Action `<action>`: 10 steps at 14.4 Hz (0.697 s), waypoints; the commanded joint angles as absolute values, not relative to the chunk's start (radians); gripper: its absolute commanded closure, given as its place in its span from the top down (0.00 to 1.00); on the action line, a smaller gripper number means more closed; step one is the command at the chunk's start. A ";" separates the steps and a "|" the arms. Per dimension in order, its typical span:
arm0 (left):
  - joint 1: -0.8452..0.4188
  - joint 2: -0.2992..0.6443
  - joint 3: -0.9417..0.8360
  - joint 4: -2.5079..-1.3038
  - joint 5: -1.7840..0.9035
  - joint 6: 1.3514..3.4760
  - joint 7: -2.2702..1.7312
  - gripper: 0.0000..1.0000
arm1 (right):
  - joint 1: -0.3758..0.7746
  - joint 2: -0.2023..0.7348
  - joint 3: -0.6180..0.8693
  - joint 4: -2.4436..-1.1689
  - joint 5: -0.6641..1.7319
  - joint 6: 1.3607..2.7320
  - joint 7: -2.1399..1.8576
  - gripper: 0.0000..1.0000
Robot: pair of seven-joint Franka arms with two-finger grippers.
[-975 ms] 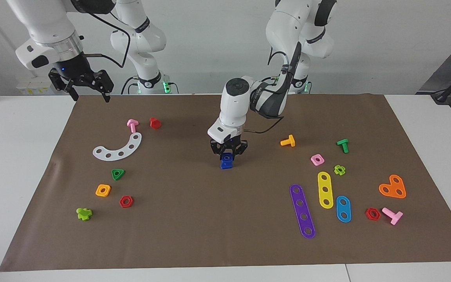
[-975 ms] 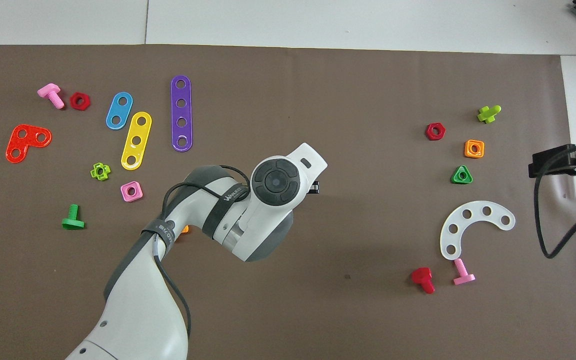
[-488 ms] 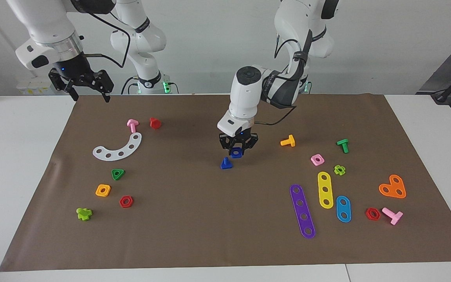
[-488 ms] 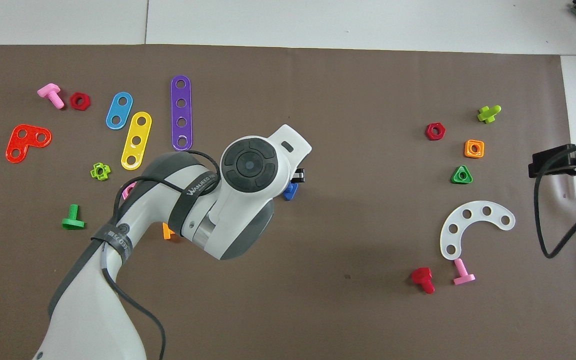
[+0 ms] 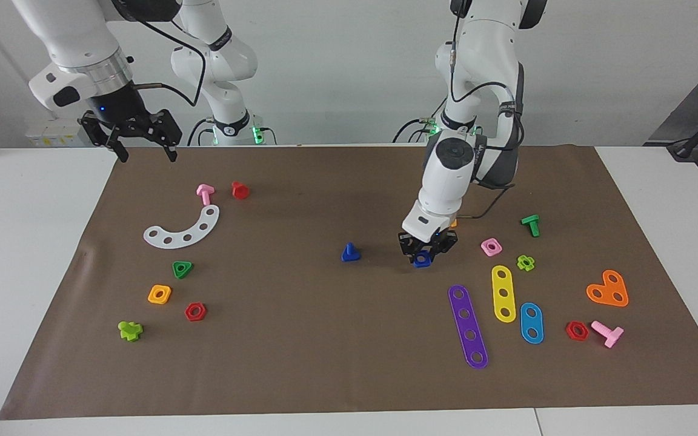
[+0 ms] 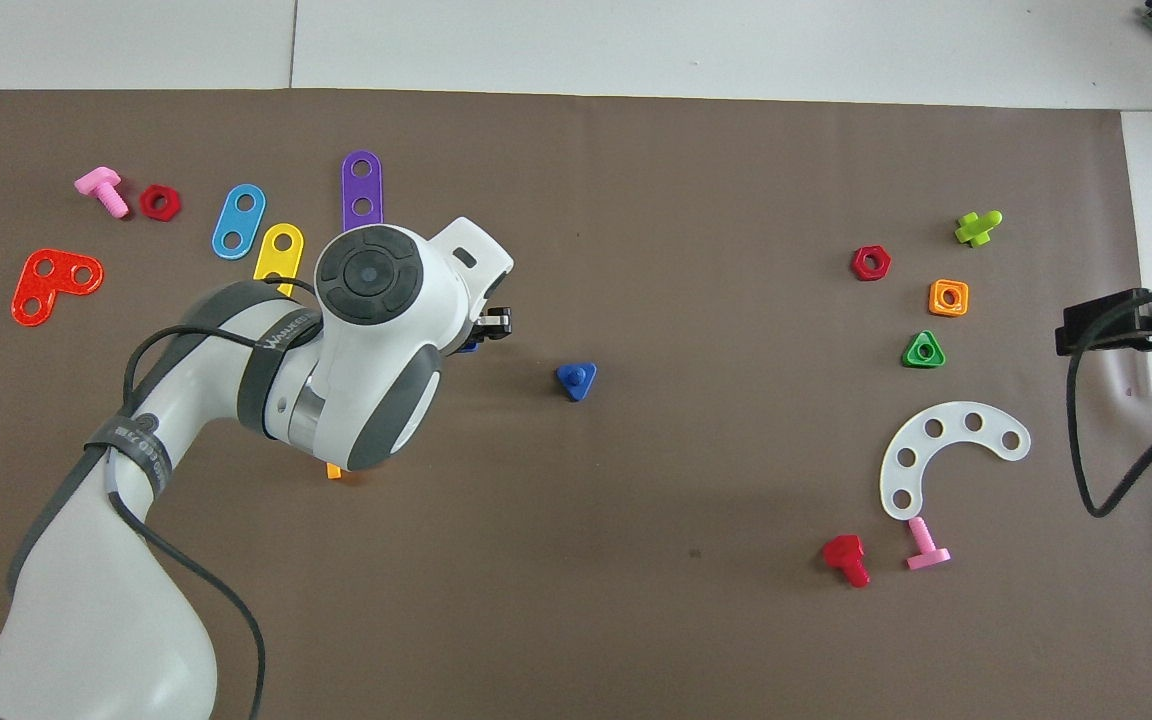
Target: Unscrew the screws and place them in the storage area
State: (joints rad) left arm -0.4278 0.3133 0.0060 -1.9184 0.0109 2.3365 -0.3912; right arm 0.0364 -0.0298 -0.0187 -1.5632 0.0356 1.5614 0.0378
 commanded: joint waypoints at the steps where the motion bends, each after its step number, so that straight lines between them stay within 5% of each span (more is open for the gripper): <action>1: -0.365 0.264 -0.003 -2.009 0.025 2.382 -0.306 0.19 | 0.075 -0.008 0.027 -1.598 0.061 1.615 0.120 1.00; 3: -0.341 0.255 -0.003 -2.051 0.025 2.394 -0.267 0.20 | 0.182 0.008 0.031 -1.641 0.061 1.718 0.259 1.00; 8: -0.316 0.236 -0.003 -2.108 0.025 2.413 -0.221 0.35 | 0.444 0.263 0.031 -1.638 0.049 2.035 0.576 1.00; 10: -0.314 0.235 -0.002 -2.108 0.025 2.407 -0.184 0.71 | 0.486 0.334 0.031 -1.638 0.048 2.115 0.623 1.00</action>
State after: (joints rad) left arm -0.3296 0.2714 0.0054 -2.0674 0.0109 2.3909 -0.2198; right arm 0.4707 0.2770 0.0345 -1.6551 0.0518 2.0657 0.5840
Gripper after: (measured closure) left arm 0.507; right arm 0.000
